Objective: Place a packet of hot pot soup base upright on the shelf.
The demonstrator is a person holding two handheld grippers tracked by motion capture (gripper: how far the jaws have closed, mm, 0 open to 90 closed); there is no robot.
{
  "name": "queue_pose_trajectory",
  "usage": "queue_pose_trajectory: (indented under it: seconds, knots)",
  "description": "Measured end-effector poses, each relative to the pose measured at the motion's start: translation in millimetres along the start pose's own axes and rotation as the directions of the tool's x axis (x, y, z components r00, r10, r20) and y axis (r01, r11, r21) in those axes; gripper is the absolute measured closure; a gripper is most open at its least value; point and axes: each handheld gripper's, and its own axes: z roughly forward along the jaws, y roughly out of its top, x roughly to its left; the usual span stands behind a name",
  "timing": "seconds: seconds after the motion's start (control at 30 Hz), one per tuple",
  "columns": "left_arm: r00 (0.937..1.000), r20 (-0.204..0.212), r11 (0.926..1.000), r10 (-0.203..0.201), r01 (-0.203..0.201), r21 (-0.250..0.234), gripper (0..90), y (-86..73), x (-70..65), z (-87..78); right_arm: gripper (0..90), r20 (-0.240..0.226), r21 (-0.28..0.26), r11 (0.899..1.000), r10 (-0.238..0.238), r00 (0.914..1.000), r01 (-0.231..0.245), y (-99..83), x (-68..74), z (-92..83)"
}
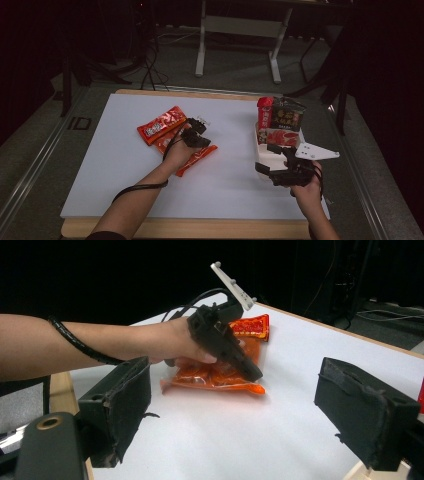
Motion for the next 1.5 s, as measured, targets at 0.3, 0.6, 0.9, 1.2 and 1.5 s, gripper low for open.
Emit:
queue_pose_trajectory:
  seconds: [0.3,0.6,0.9,1.2,1.5]
  knots:
    - [0.9995,0.007,0.9993,0.031,-0.031,0.022,90.0,-6.5,-3.5,-4.9,14.8,-0.003,-0.002,1.0,-0.003,1.0,0.003,0.2,0.5,0.2]
    - [0.9983,0.053,0.9995,0.023,-0.024,0.021,90.0,-33.3,-9.0,-23.4,14.8,-0.001,-0.002,1.0,-0.009,1.0,0.009,1.4,2.6,-0.1]
    - [0.9969,0.074,0.9993,0.029,-0.03,0.021,90.0,-53.6,-11.5,-38.2,14.8,0.0,-0.002,1.0,-0.011,0.9999,0.011,2.4,4.1,0.3]
    - [0.9925,0.117,0.9991,0.037,-0.039,0.019,90.0,-66.5,-10.1,-51.4,14.8,0.016,-0.021,1.0,-0.016,0.9997,0.017,3.8,3.6,-4.4]
    - [0.9964,0.085,0.9957,0.011,-0.003,-0.093,90.0,-71.9,11.8,-81.4,14.8,0.006,-0.008,1.0,-0.015,0.9999,0.015,4.0,5.2,-1.6]
